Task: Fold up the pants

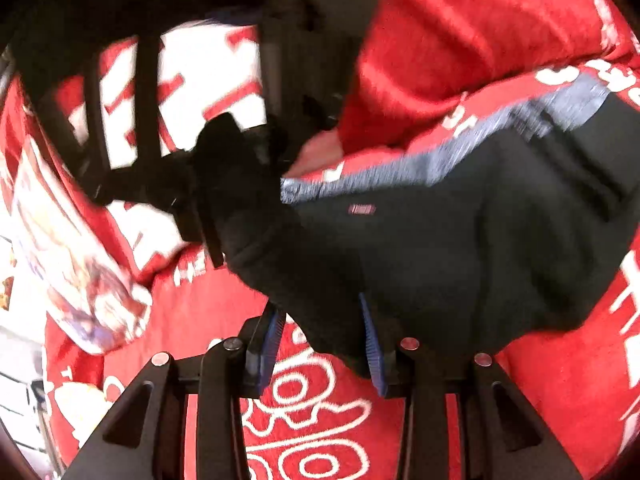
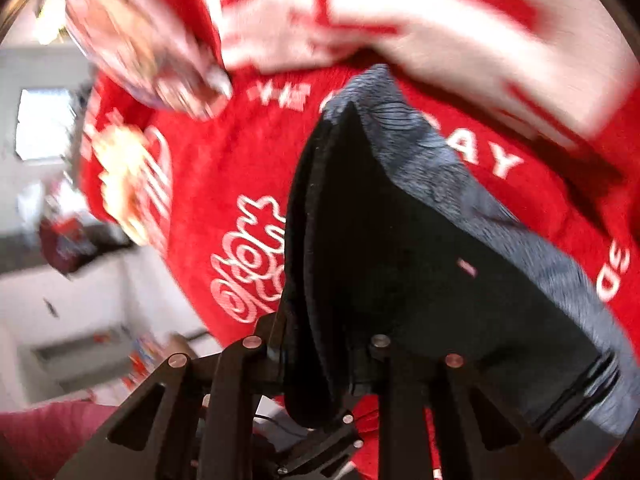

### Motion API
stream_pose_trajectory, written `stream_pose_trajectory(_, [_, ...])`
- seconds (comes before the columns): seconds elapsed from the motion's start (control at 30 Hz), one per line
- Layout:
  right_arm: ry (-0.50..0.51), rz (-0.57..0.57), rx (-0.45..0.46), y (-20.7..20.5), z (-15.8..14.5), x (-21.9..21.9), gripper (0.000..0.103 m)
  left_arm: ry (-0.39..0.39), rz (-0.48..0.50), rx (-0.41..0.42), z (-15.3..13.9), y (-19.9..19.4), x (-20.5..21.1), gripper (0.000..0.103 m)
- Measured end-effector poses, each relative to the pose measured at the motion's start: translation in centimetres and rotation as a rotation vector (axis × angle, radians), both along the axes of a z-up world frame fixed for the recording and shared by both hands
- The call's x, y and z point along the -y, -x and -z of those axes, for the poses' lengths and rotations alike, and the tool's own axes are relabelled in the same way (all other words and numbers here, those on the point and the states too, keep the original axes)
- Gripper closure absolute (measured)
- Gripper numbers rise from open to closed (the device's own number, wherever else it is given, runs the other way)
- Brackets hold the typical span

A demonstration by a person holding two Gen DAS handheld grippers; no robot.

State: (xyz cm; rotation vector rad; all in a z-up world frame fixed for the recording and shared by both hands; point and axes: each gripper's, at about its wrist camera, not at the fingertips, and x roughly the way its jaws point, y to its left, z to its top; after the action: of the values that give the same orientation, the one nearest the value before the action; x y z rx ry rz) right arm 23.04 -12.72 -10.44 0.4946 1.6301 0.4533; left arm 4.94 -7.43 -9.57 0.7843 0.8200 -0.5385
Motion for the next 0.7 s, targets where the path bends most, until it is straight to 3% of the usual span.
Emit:
stream_pose_trajectory(0.2, [-0.176,0.249,0.156,6.1,-5.4,9.2,0.081,0.097,0.080,0.034,-5.4,3.4,4.8,0.064])
stream_pose_trajectory(0.4, [-0.206,0.462,0.274,14.1,-9.0,19.3,0.081,0.157,0.183,0.017,-8.0,8.4,12.7,0.064])
stream_pose_trajectory(0.57, [-0.206,0.596,0.305,20.4,-8.7,26.8,0.081,0.139,0.285,0.002,-7.1,13.1,19.1,0.064])
stream_pose_trajectory(0.7, [-0.198,0.704,0.255,25.2,-4.8,31.2,0.081,0.075,0.356,-0.045,-4.2,16.5,23.3,0.064])
